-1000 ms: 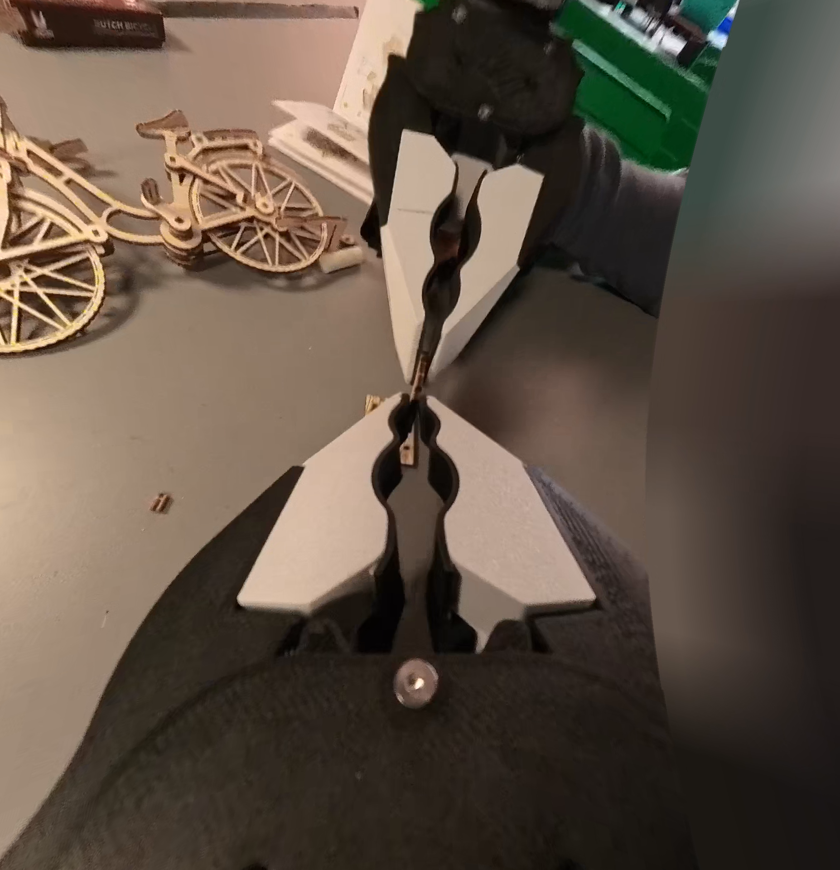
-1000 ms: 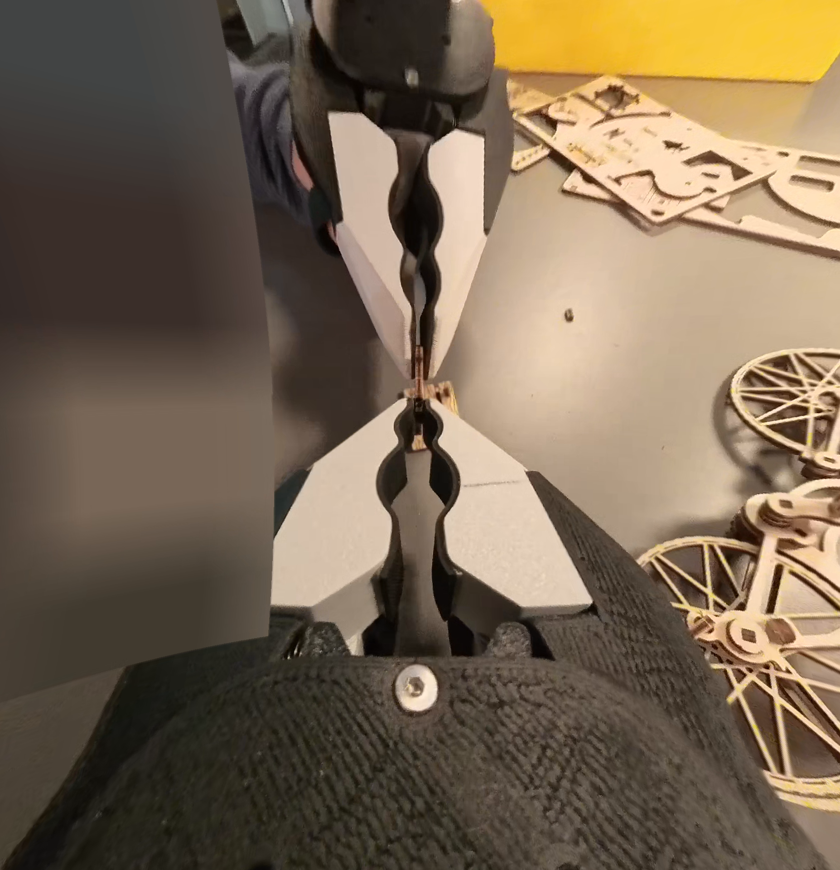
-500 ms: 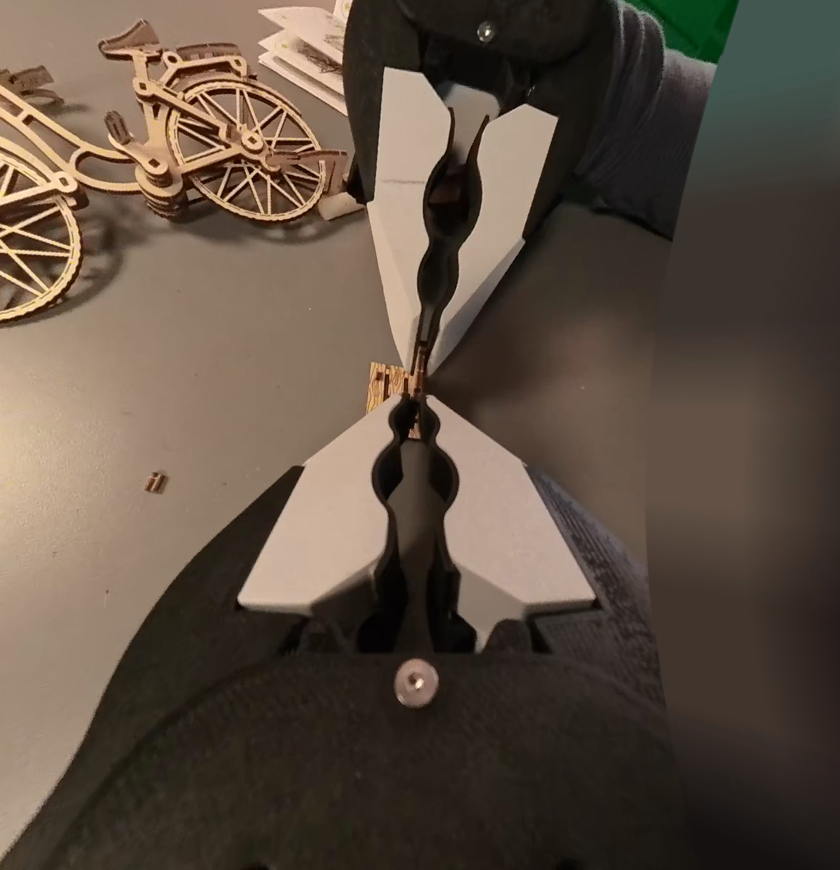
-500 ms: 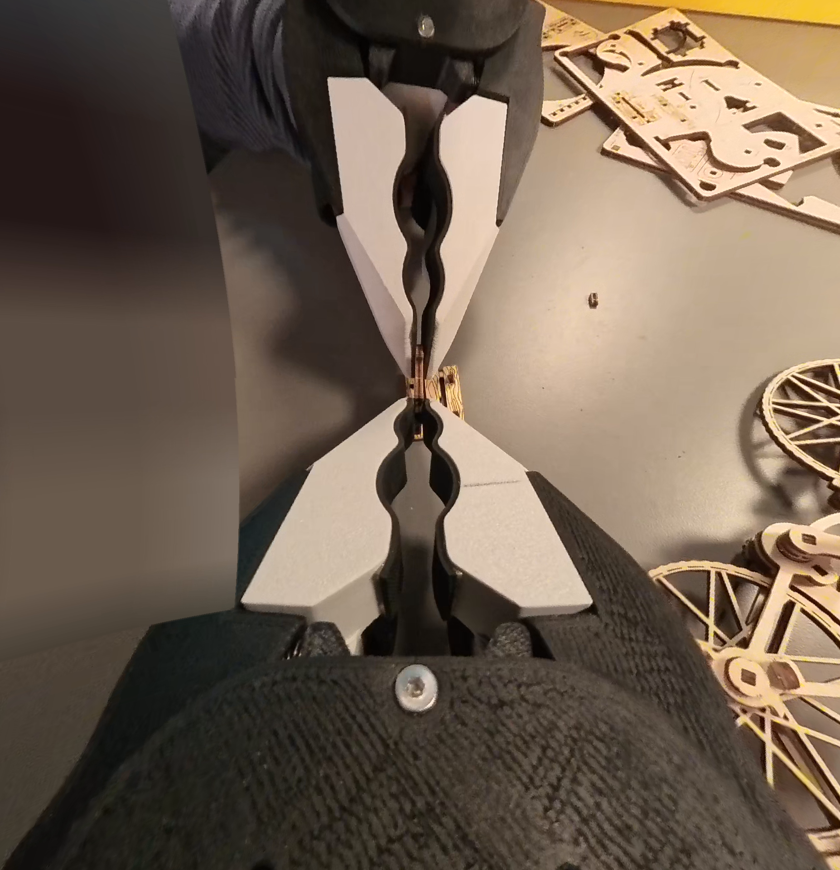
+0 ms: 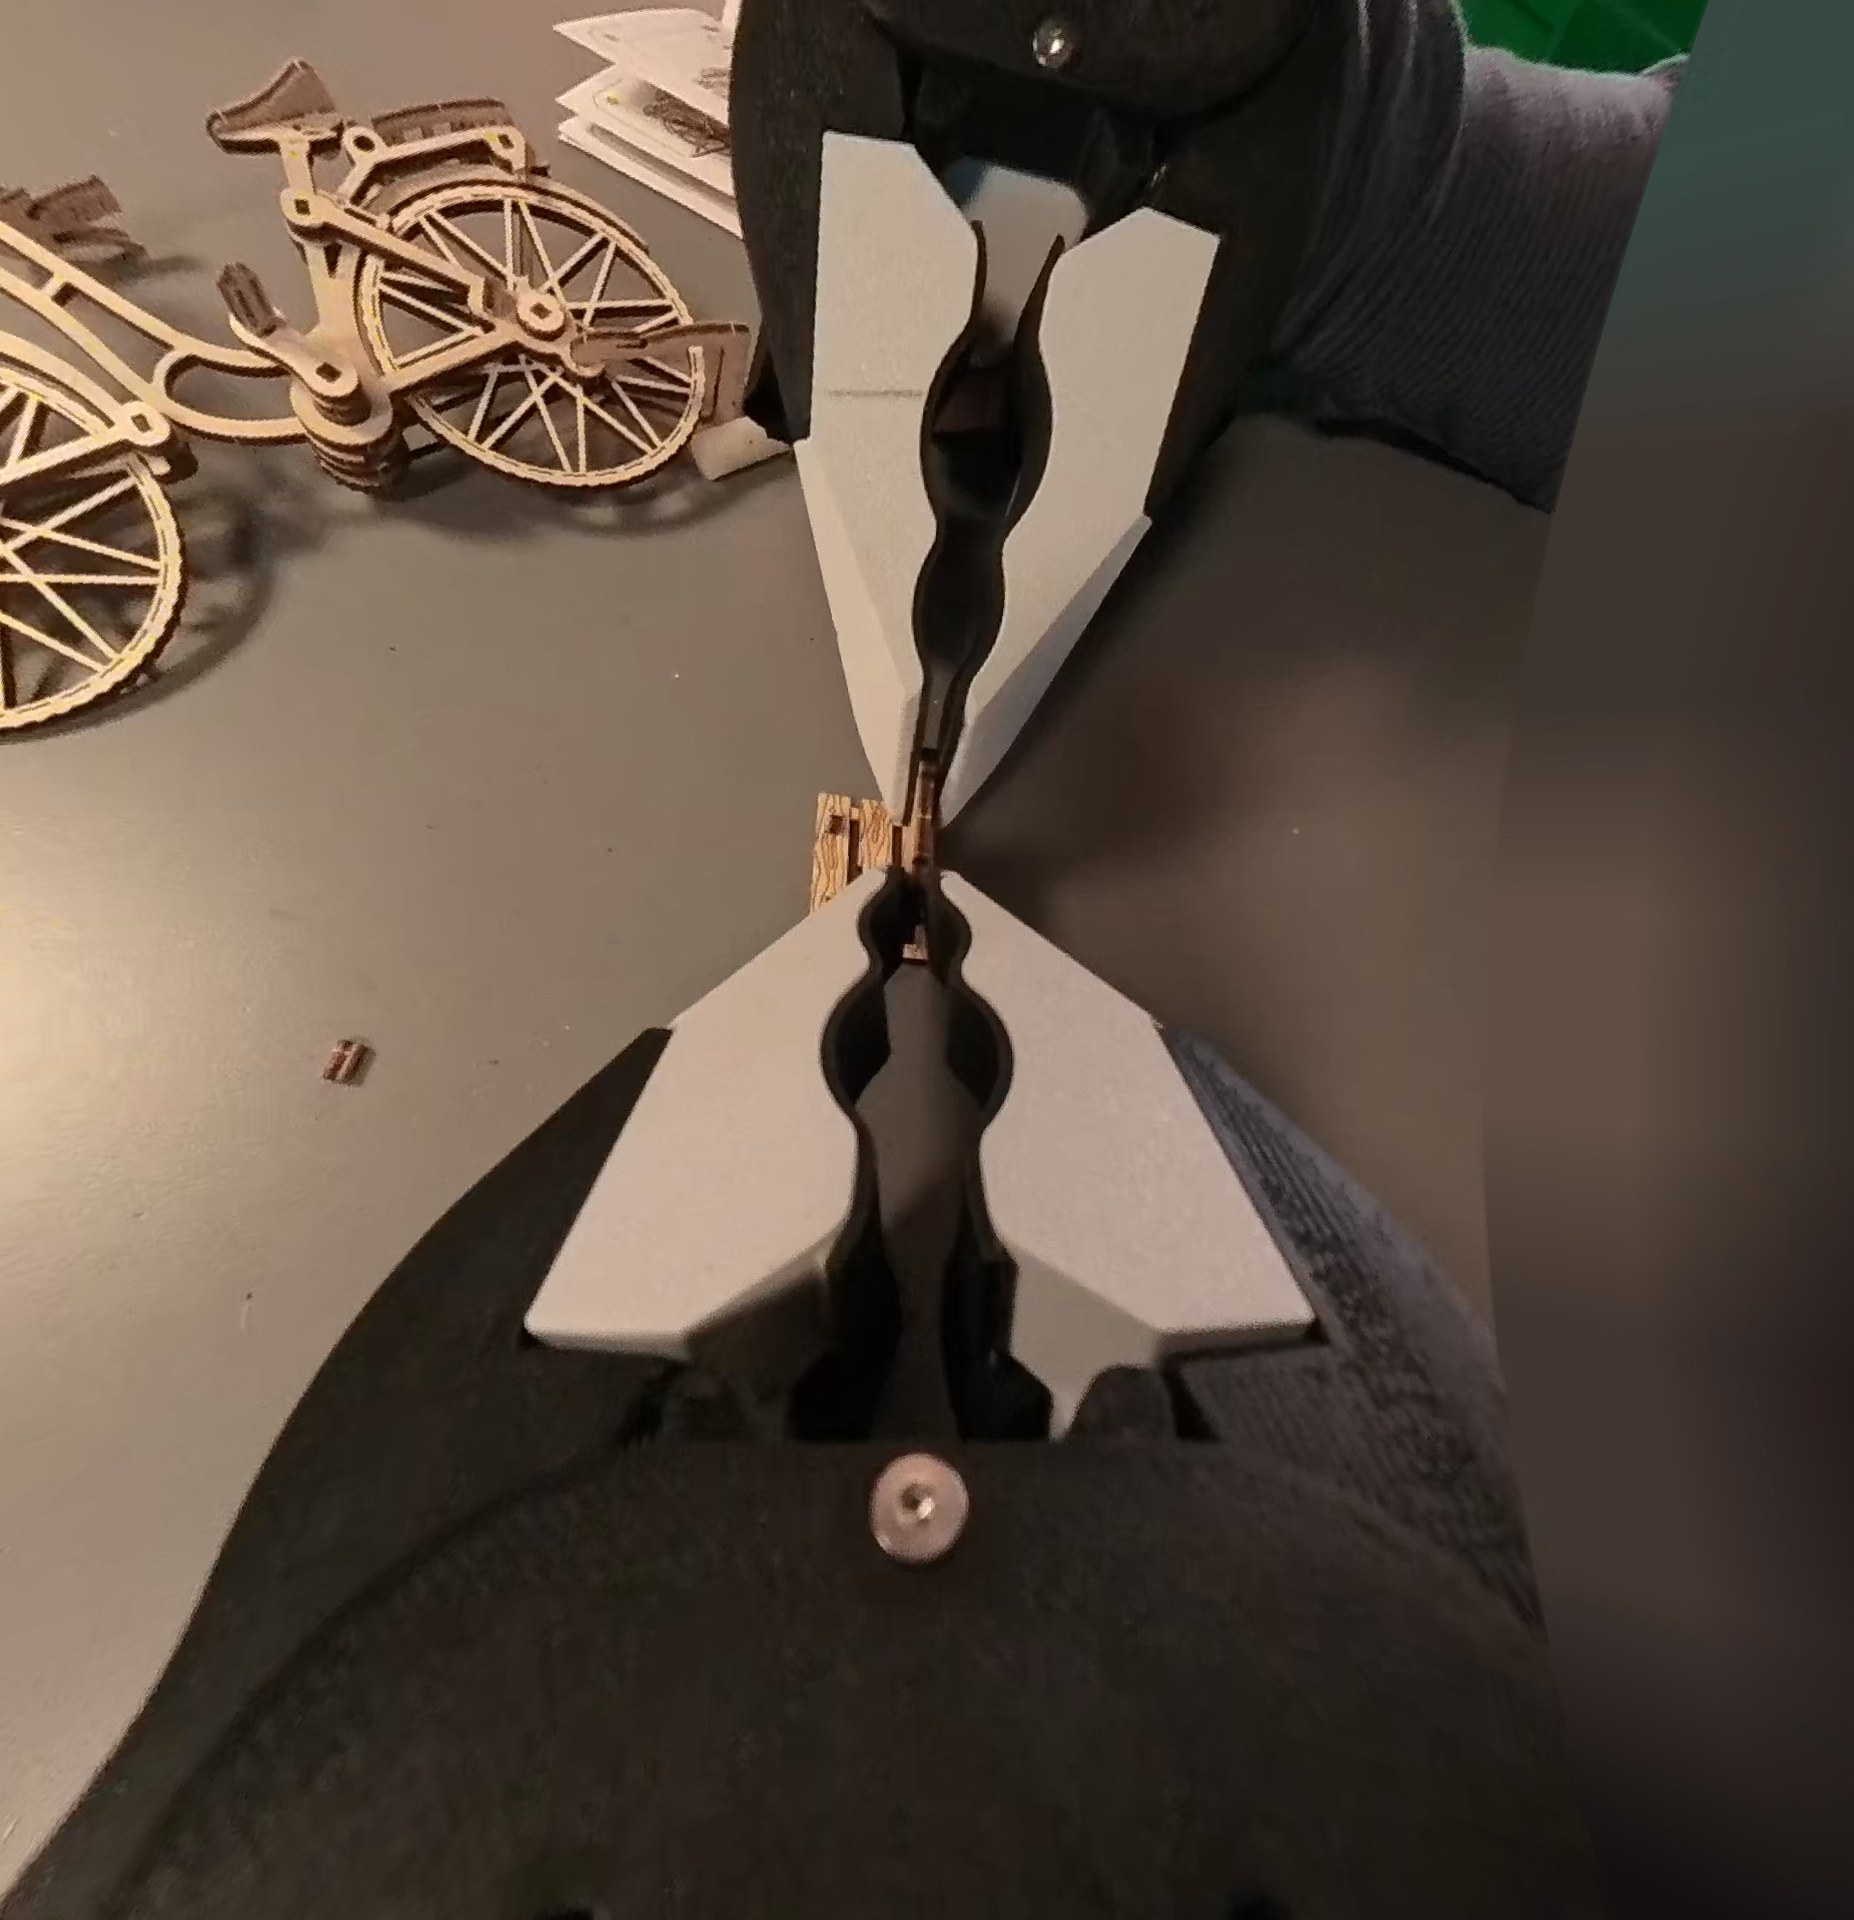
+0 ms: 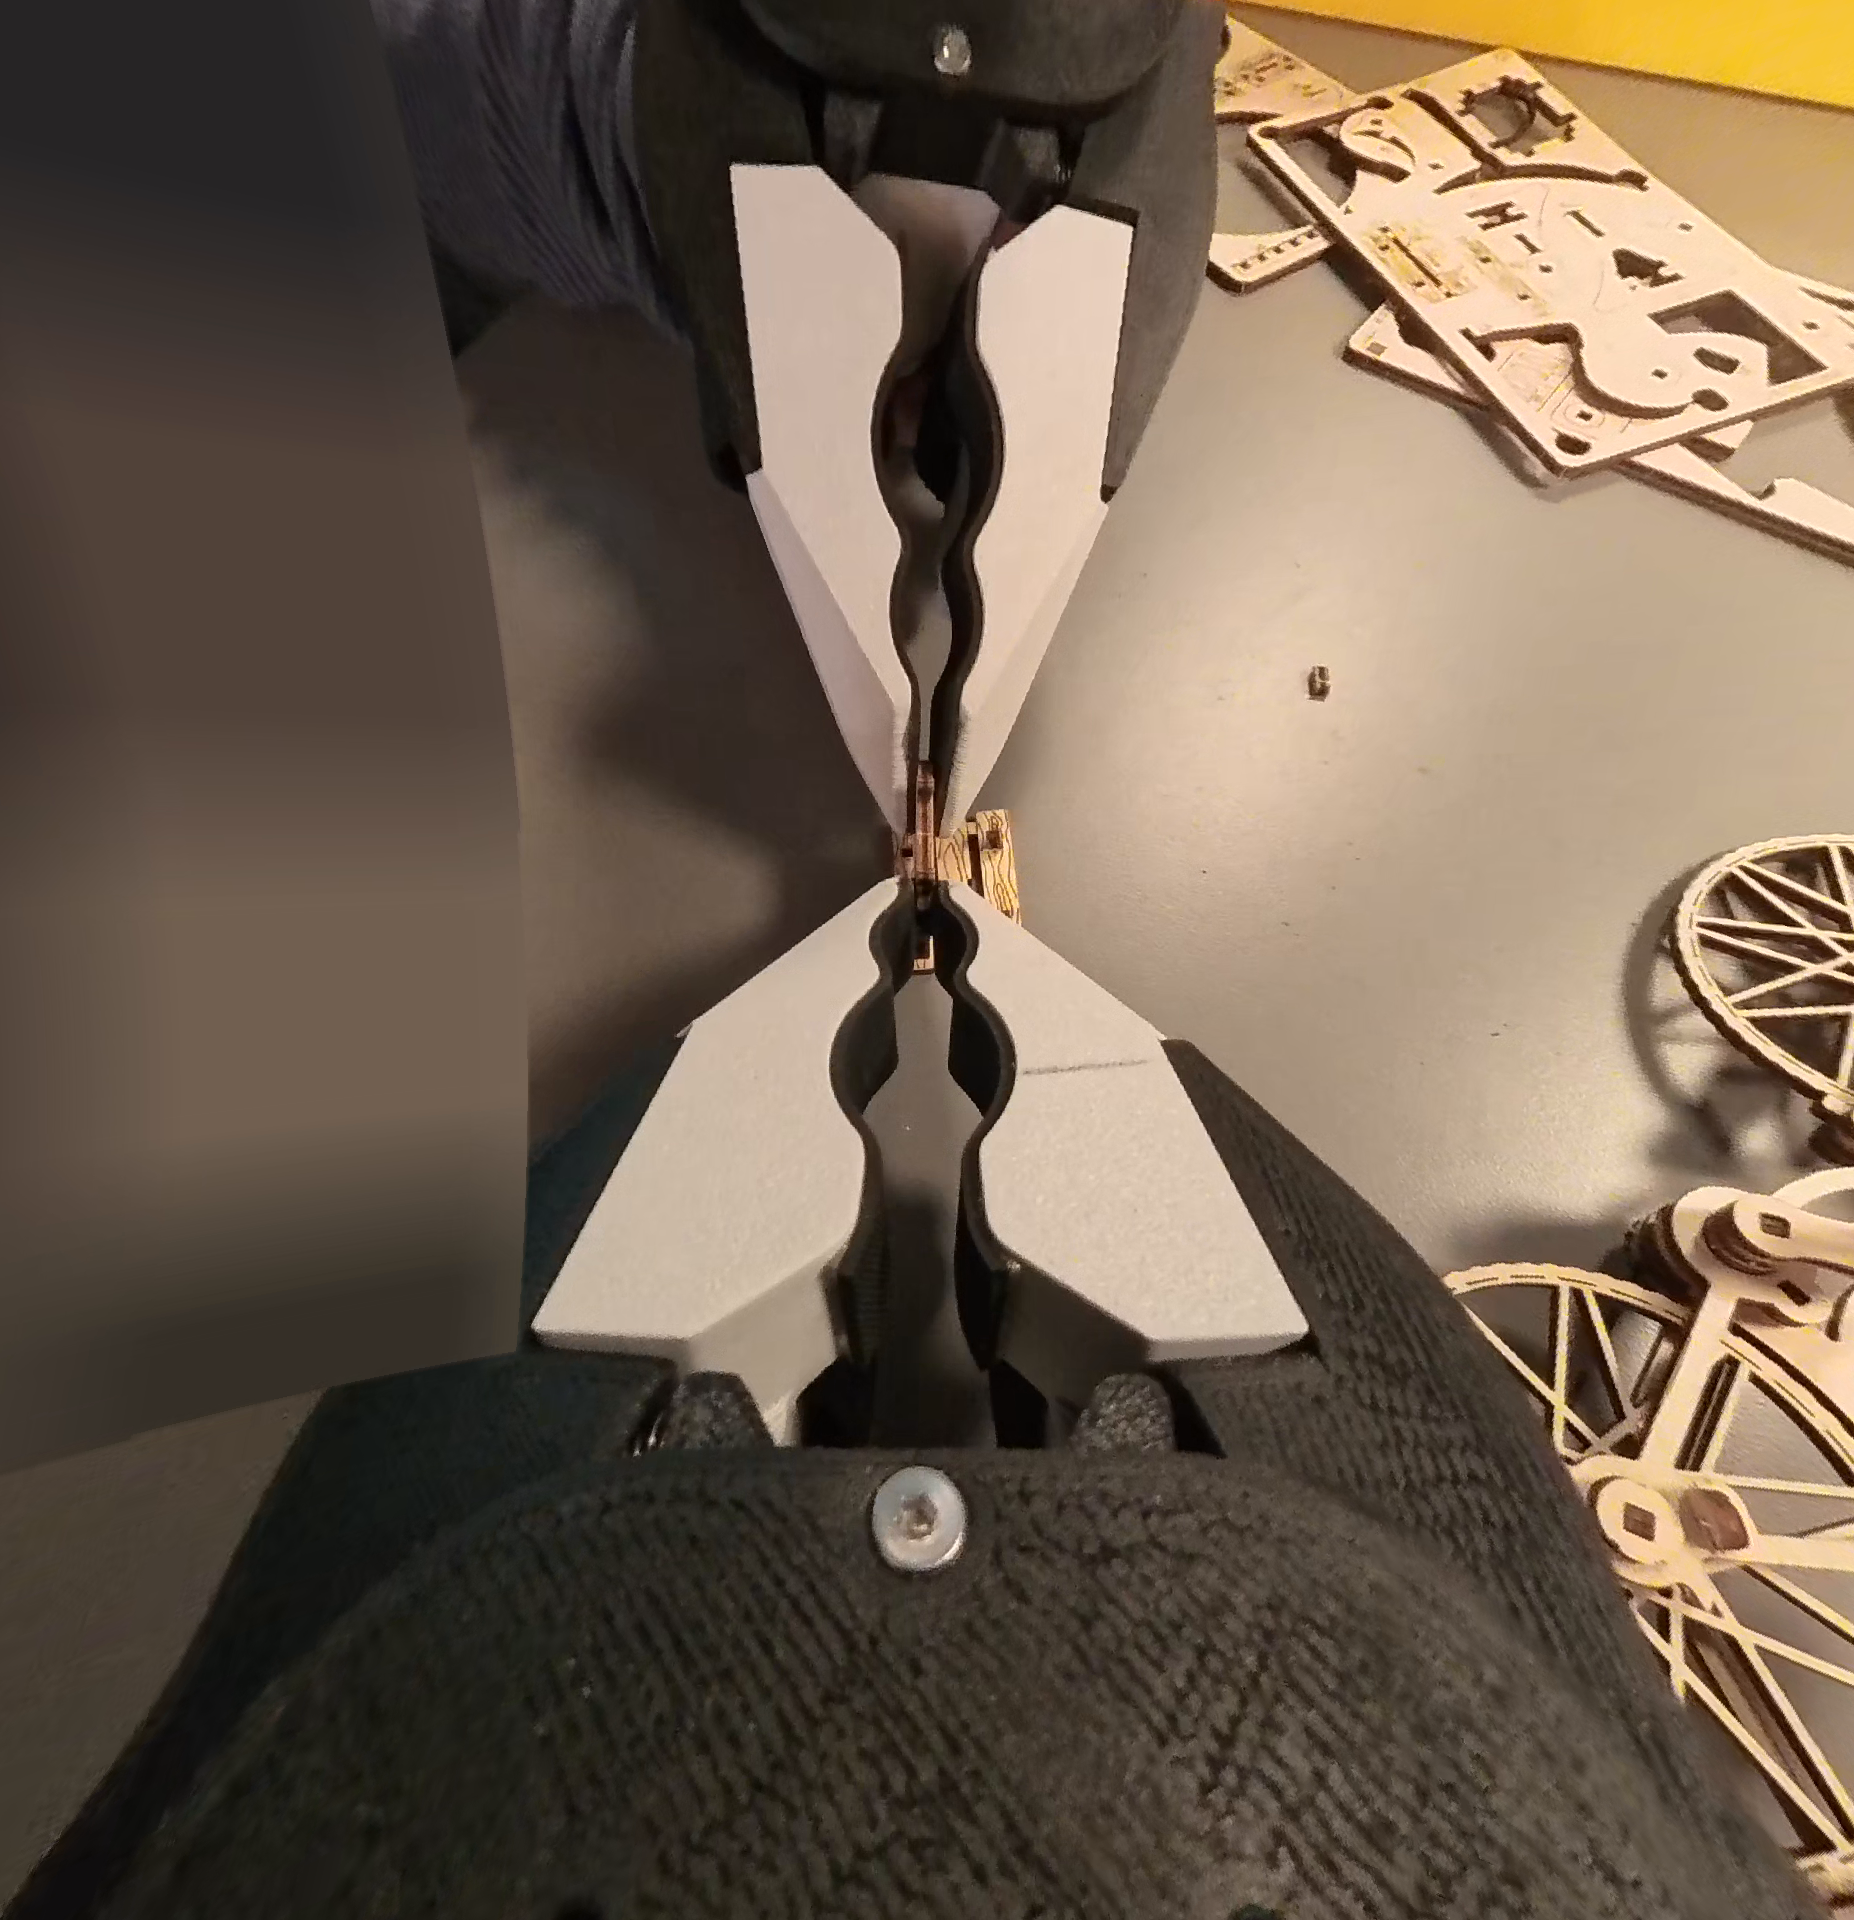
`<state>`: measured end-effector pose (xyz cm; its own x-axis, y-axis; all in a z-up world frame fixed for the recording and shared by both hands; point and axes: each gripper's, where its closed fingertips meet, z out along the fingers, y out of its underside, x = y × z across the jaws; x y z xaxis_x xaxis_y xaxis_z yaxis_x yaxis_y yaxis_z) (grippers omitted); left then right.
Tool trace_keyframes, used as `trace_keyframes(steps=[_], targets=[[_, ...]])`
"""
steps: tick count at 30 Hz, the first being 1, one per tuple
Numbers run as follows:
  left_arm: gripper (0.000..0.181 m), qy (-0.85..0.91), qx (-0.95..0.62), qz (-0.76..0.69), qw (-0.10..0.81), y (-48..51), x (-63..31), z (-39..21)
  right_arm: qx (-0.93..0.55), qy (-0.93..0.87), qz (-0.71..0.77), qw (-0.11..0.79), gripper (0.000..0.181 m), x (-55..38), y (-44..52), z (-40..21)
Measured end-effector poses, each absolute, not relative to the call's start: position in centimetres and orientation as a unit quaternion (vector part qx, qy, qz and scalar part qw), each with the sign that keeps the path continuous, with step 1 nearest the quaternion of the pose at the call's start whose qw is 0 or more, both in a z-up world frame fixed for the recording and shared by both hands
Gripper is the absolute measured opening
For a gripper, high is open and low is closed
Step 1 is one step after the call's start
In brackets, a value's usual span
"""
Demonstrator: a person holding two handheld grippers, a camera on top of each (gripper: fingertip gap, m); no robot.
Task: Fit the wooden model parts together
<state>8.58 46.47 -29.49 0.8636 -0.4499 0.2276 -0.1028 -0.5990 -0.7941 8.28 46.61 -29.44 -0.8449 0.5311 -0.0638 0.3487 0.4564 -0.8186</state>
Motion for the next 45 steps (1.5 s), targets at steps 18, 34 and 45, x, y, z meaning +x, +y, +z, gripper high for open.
trace_keyframes(steps=[18,34,45], targets=[[0.001,0.16,-0.867,-0.175,0.438,46.24,8.85,-29.22,-0.238,-0.849,0.46,0.11,0.001,8.45,46.39,-29.07],[0.001,0.168,-0.872,-0.145,0.436,46.27,8.77,-29.57,-0.235,-0.853,0.454,0.106,0.001,8.31,46.48,-29.3],[0.001,0.17,-0.873,-0.148,0.432,46.2,8.79,-29.66,-0.231,-0.856,0.451,0.107,0.001,8.38,46.4,-29.42]])
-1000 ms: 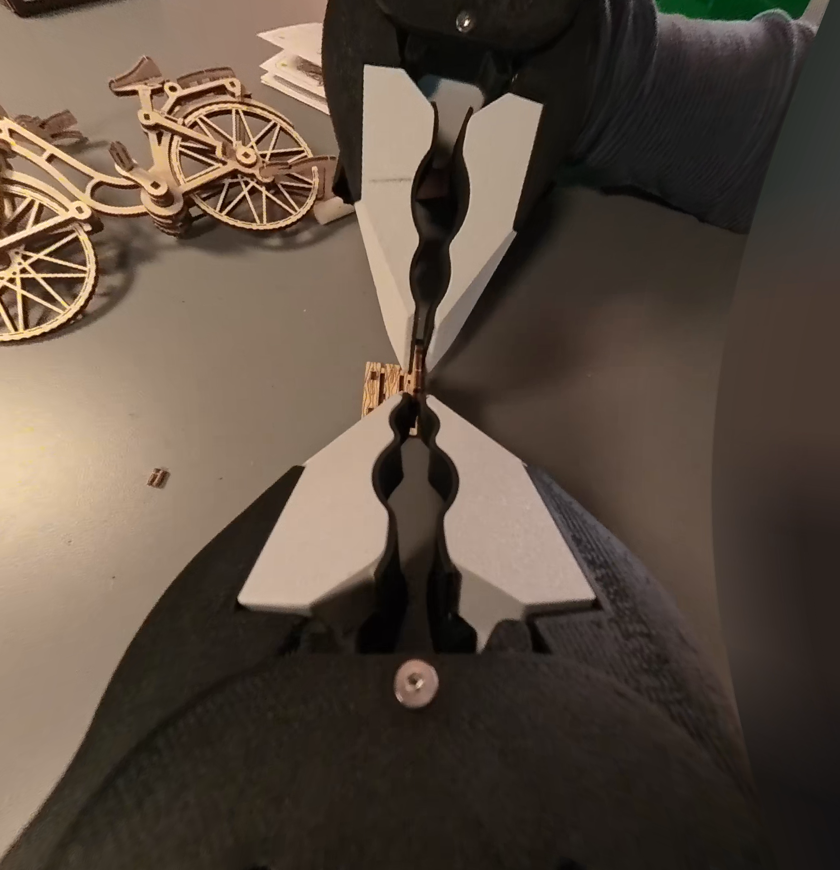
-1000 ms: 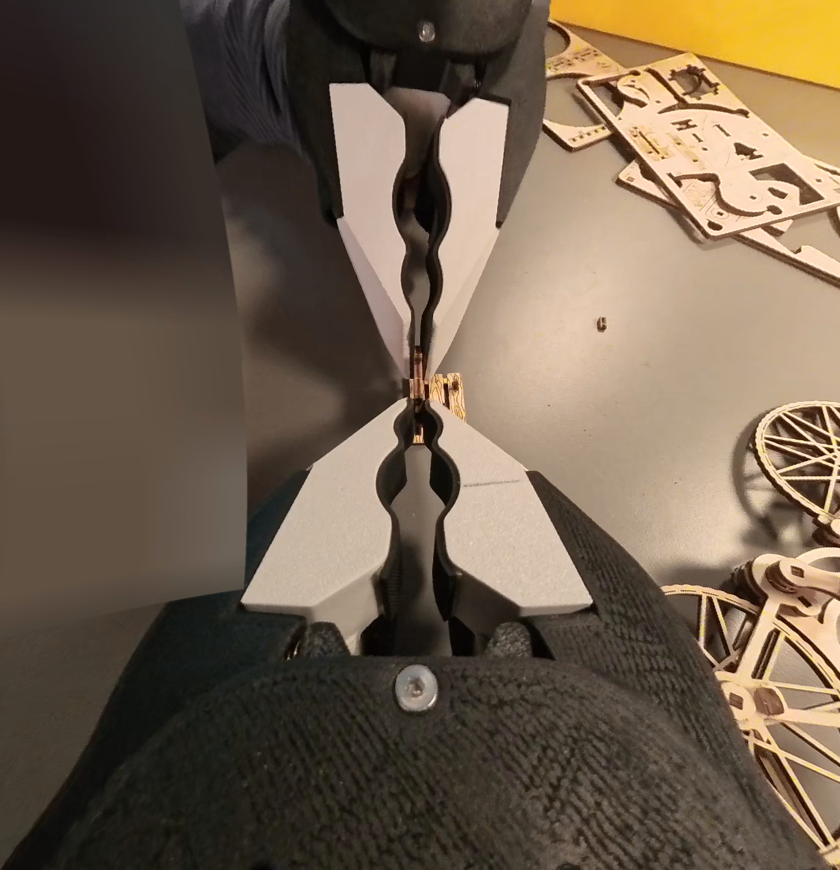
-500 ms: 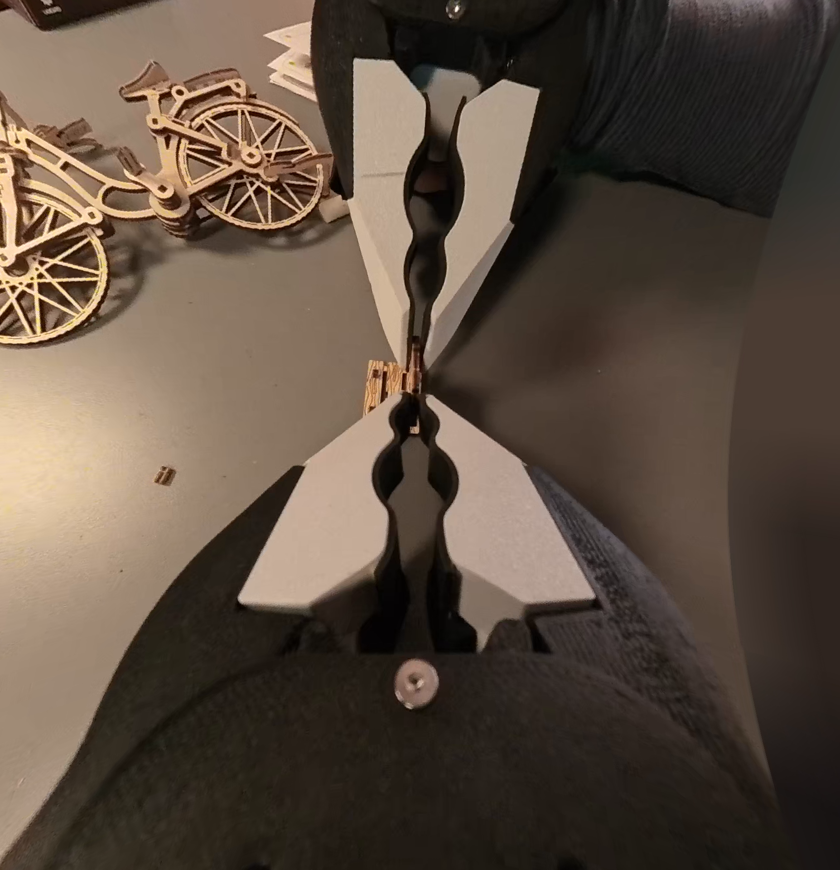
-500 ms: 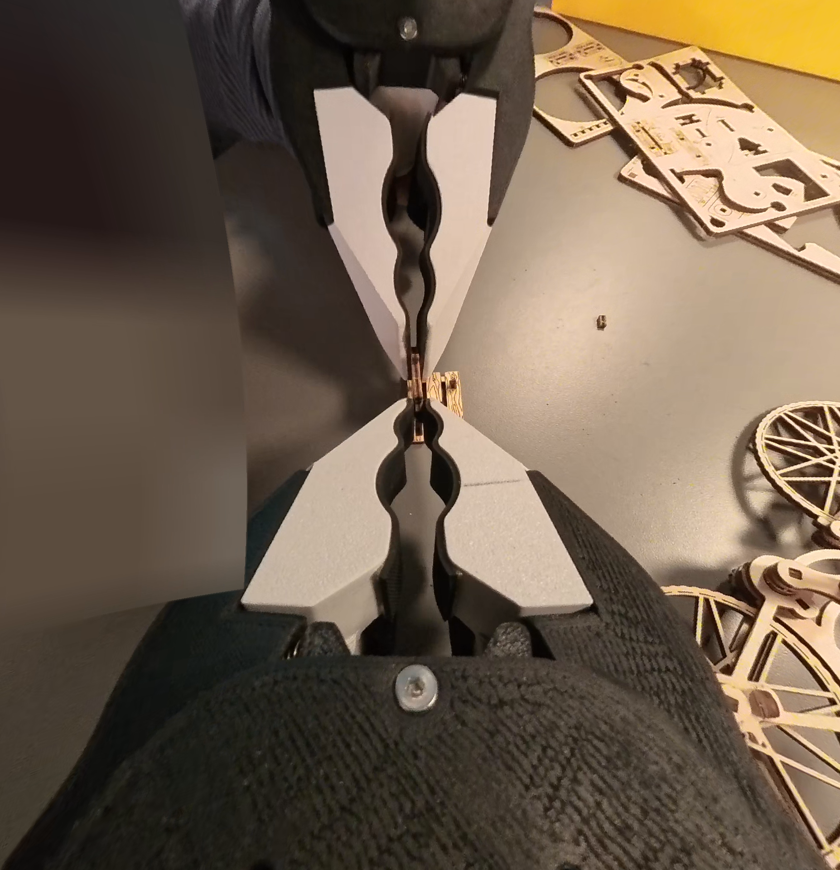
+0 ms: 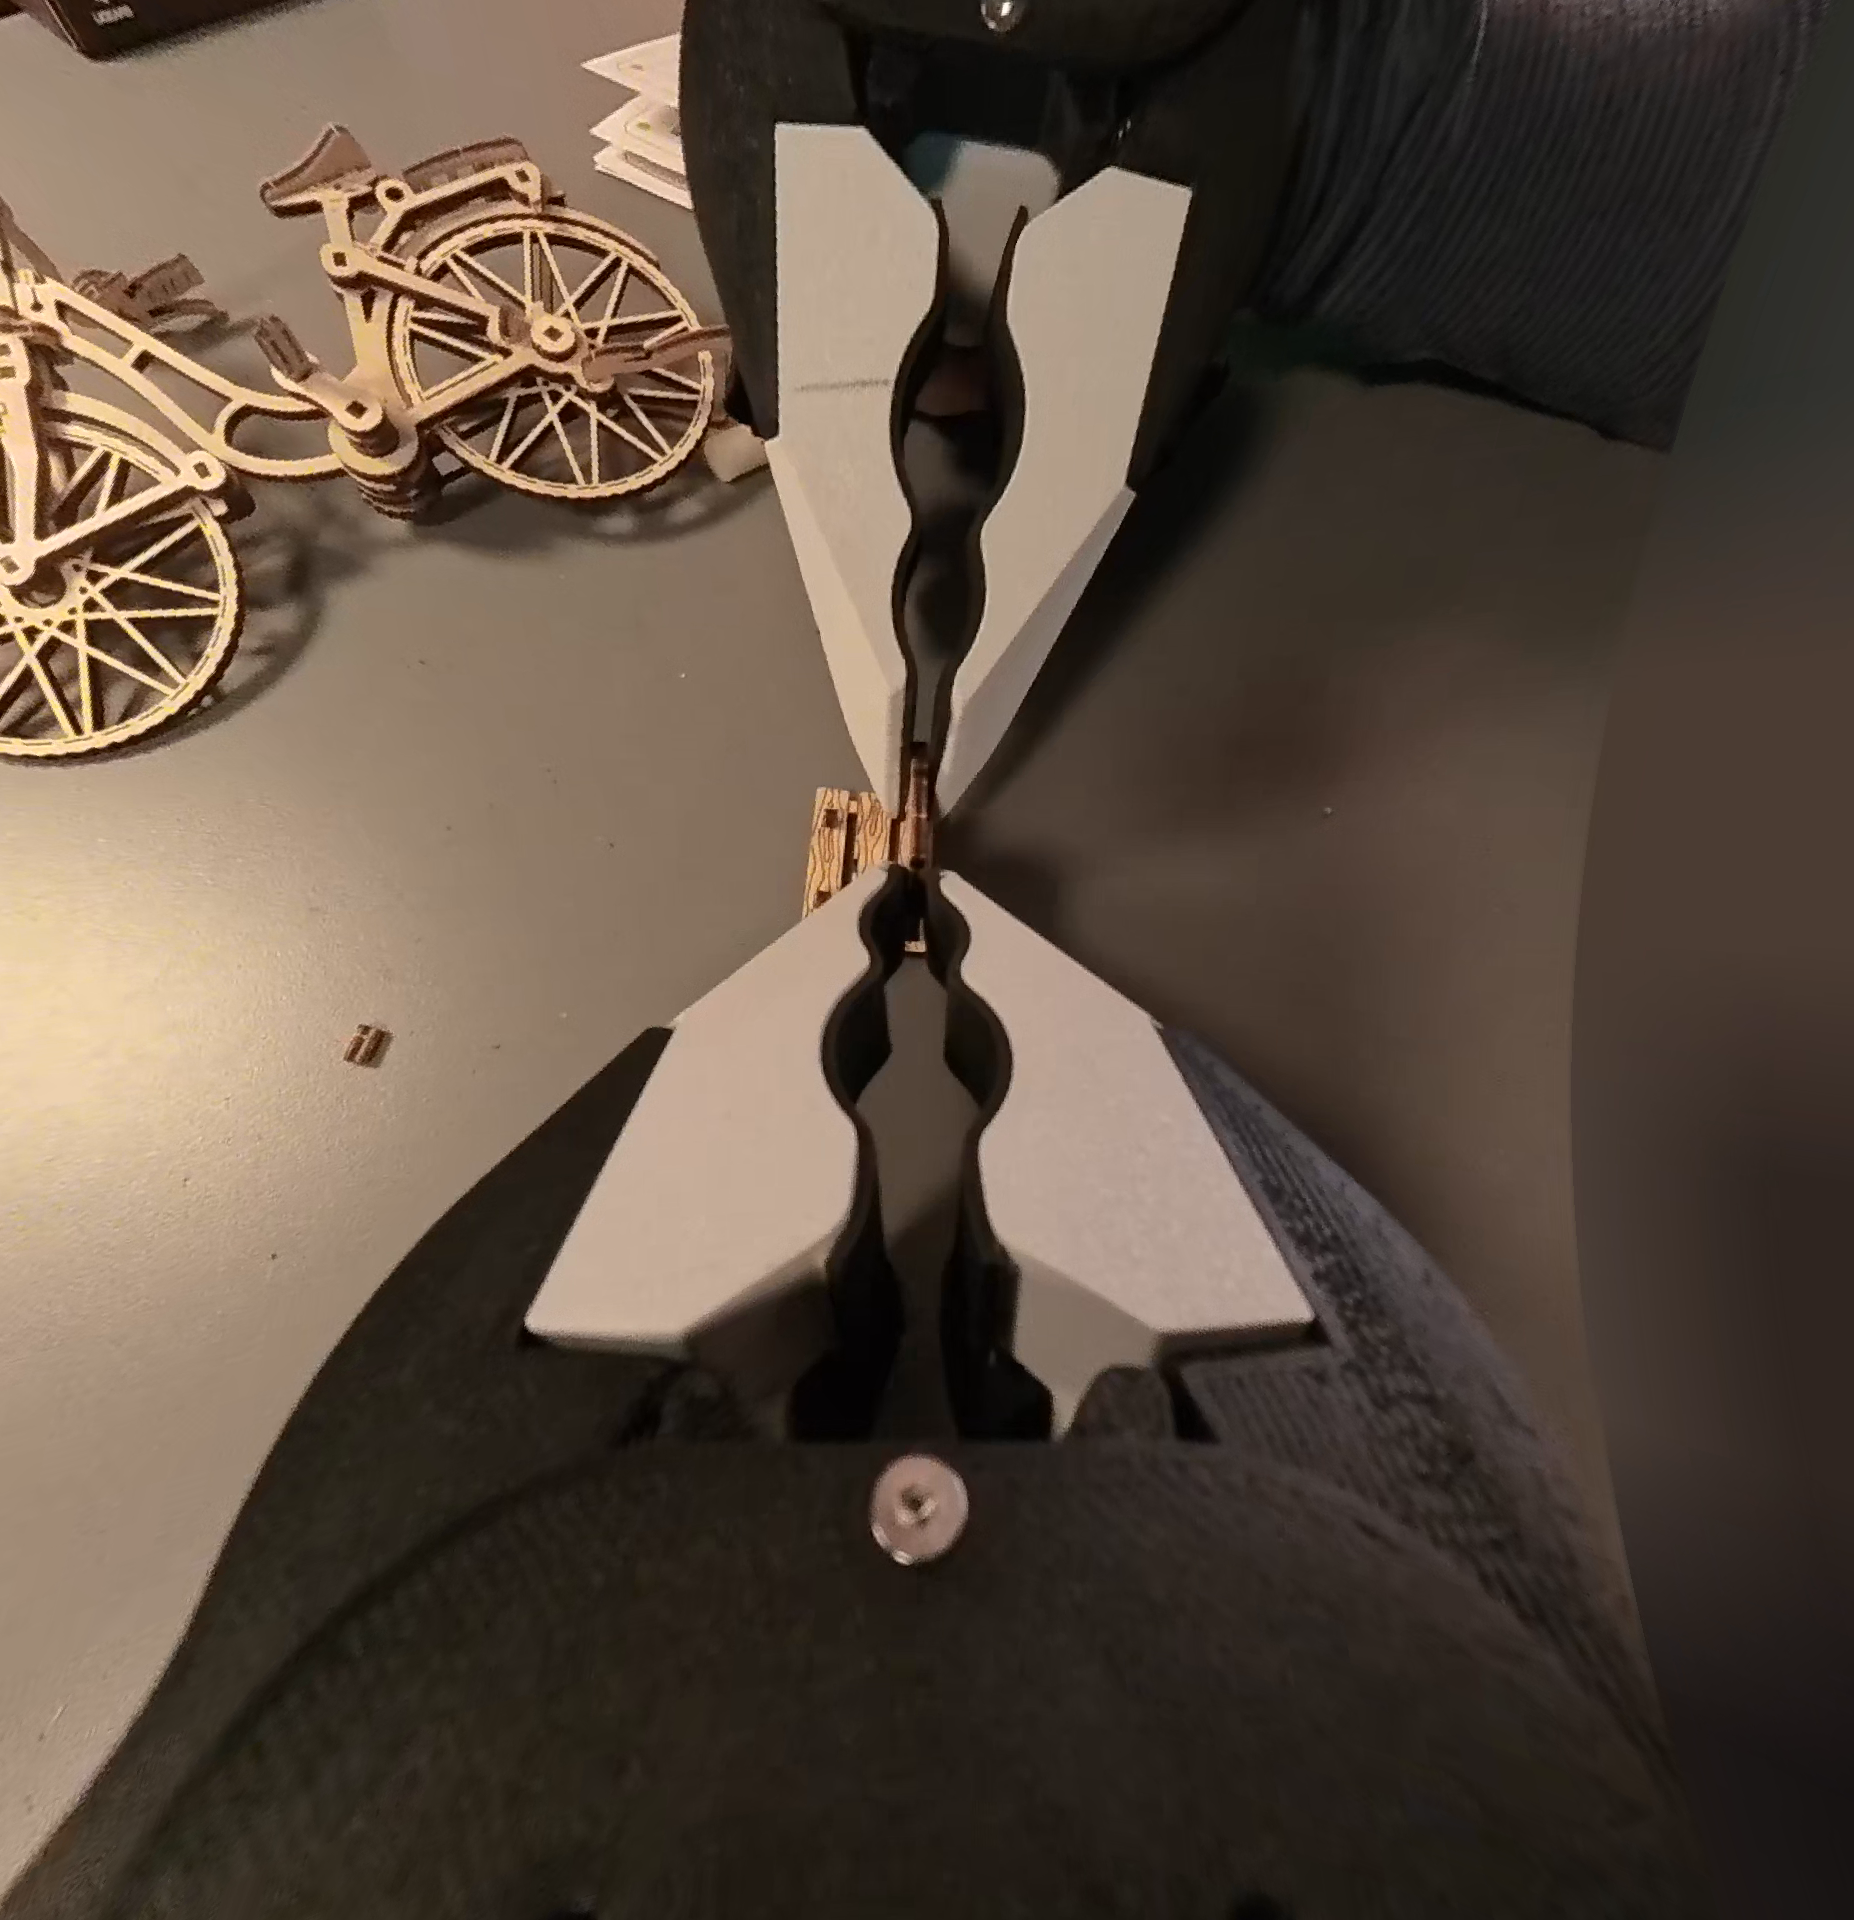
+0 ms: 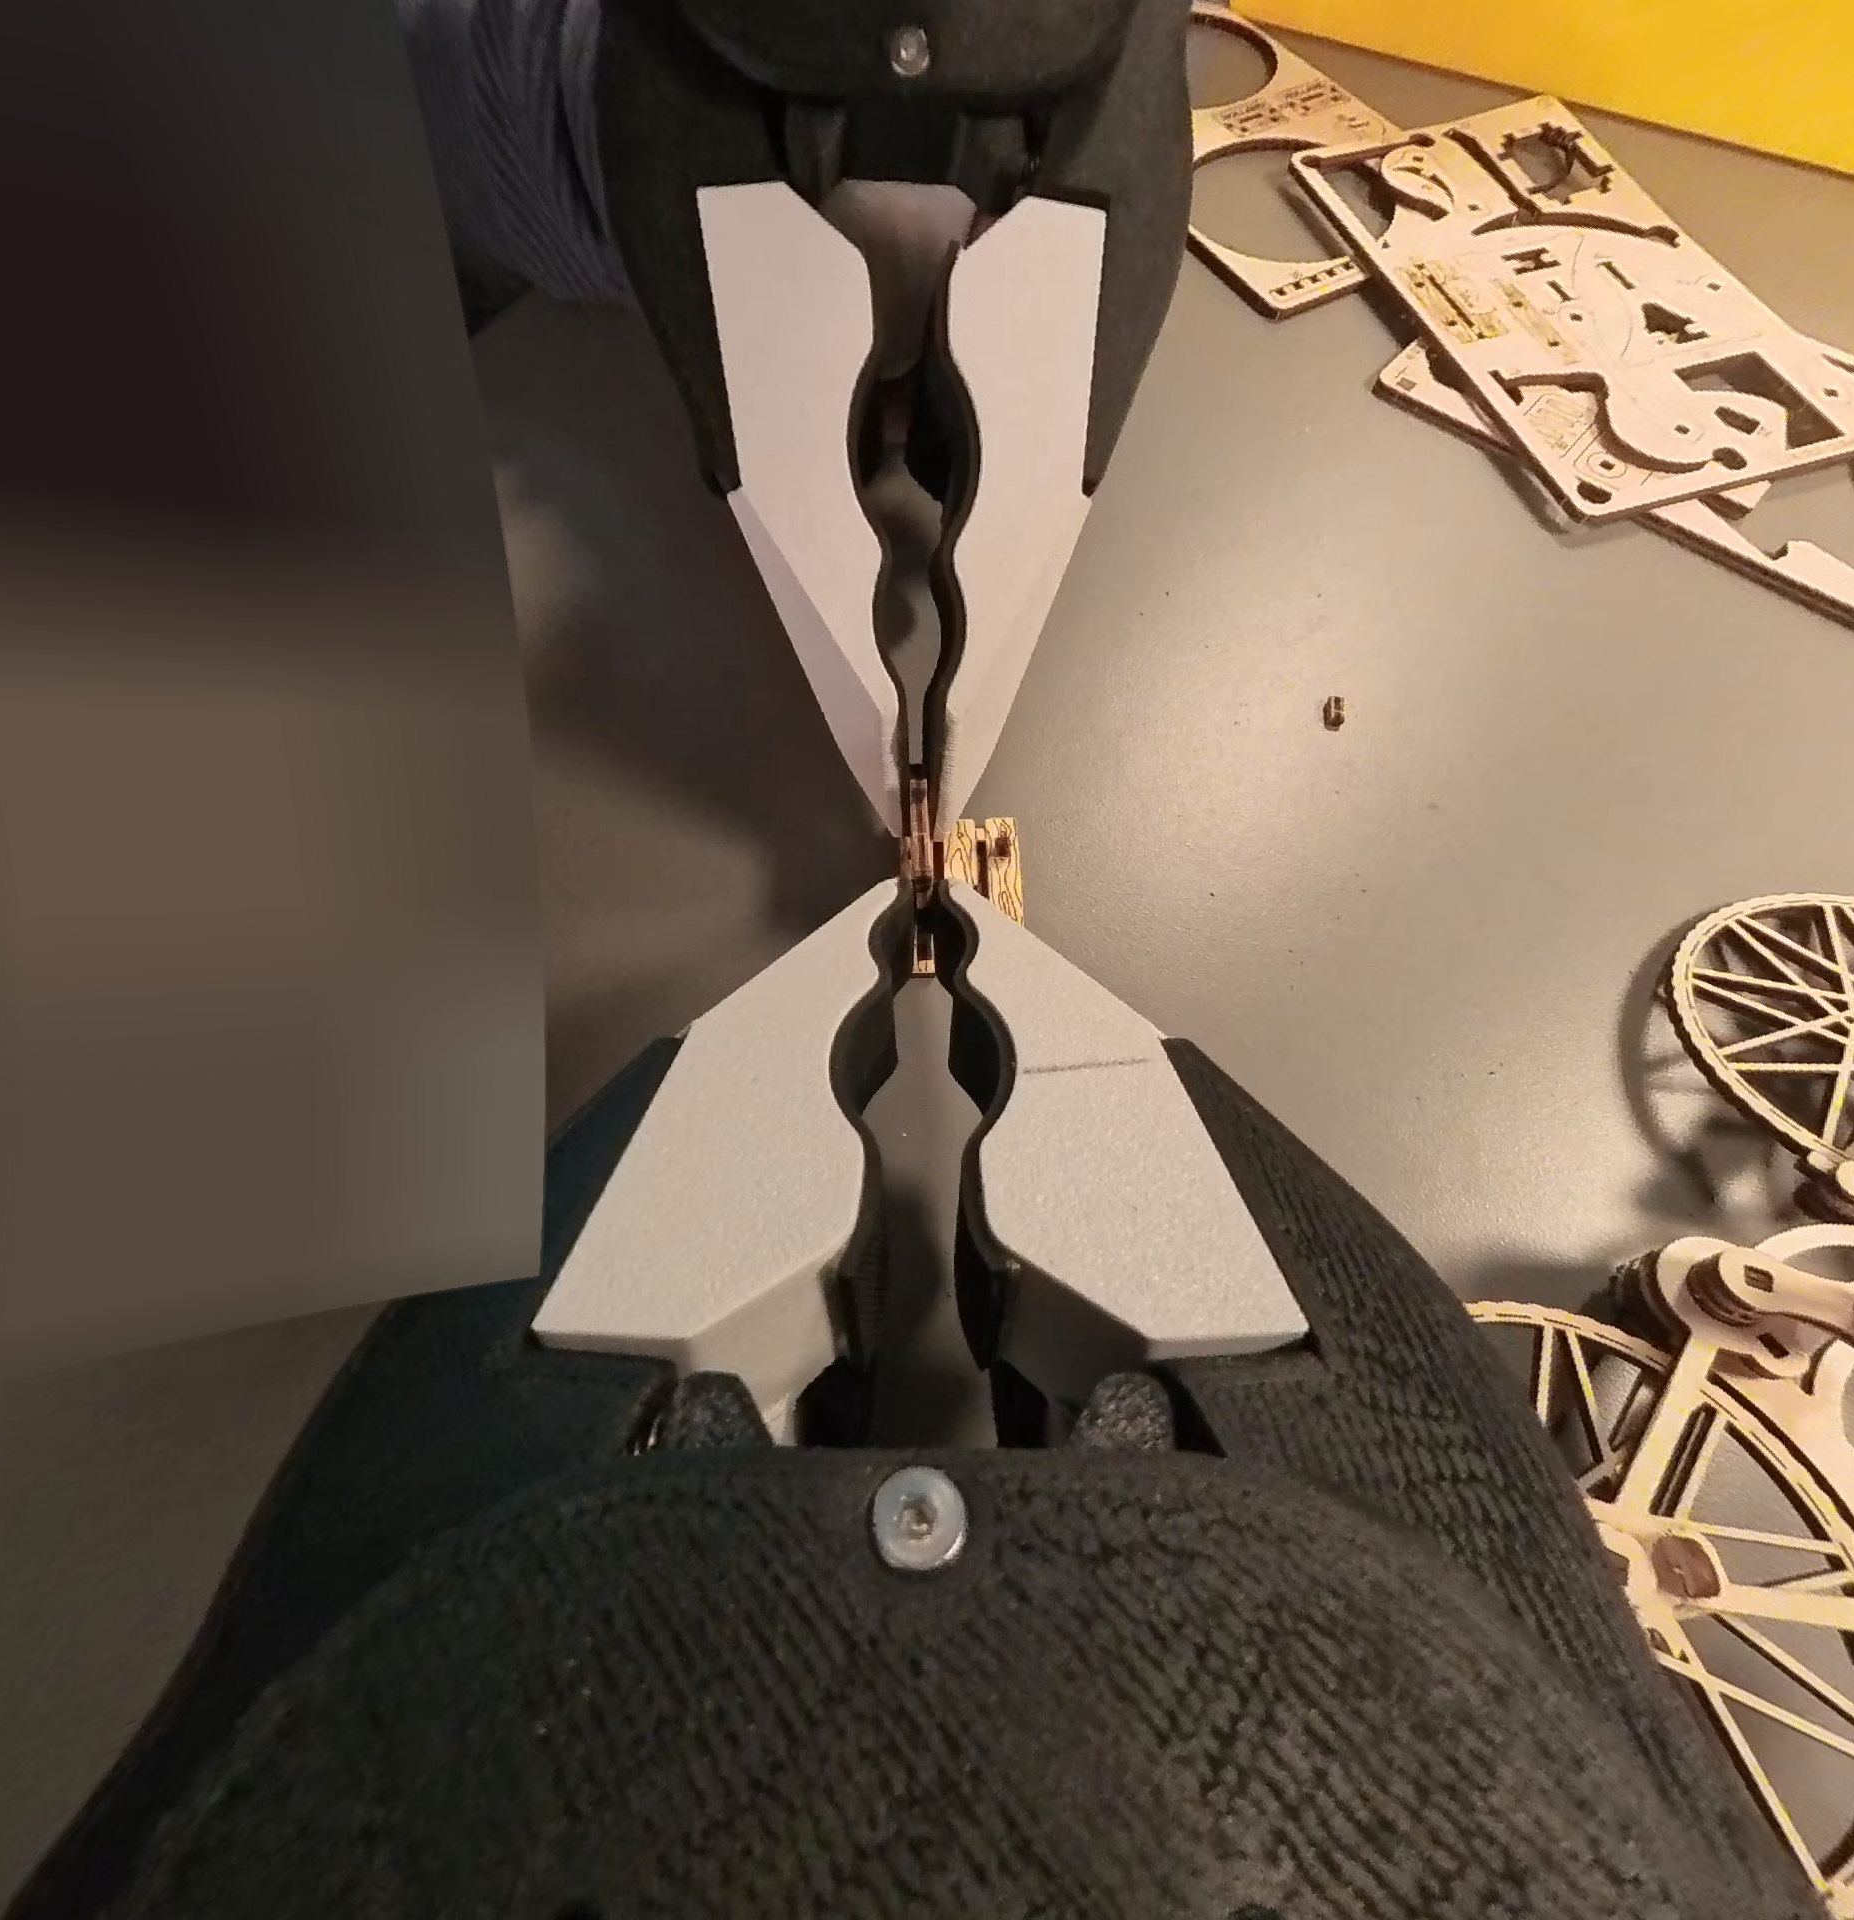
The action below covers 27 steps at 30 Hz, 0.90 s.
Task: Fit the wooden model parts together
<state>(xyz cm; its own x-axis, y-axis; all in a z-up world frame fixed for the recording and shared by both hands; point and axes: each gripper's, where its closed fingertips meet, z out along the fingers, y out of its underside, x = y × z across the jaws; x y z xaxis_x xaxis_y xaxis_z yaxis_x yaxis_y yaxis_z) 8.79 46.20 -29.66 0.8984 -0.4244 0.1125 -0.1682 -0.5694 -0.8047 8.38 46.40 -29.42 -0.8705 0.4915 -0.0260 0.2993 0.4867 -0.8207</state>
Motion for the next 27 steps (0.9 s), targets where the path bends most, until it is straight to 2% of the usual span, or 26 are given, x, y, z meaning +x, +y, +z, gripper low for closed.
trace_keyframes(steps=[21,27], targets=[[0.002,0.193,-0.868,-0.196,0.414,46.01,8.74,-29.72,-0.258,-0.849,0.449,0.104,0.001,8.5,46.24,-29.51],[0.002,0.229,-0.861,-0.182,0.416,45.92,8.78,-29.74,-0.244,-0.854,0.429,0.165,0.002,8.6,46.14,-29.52]])
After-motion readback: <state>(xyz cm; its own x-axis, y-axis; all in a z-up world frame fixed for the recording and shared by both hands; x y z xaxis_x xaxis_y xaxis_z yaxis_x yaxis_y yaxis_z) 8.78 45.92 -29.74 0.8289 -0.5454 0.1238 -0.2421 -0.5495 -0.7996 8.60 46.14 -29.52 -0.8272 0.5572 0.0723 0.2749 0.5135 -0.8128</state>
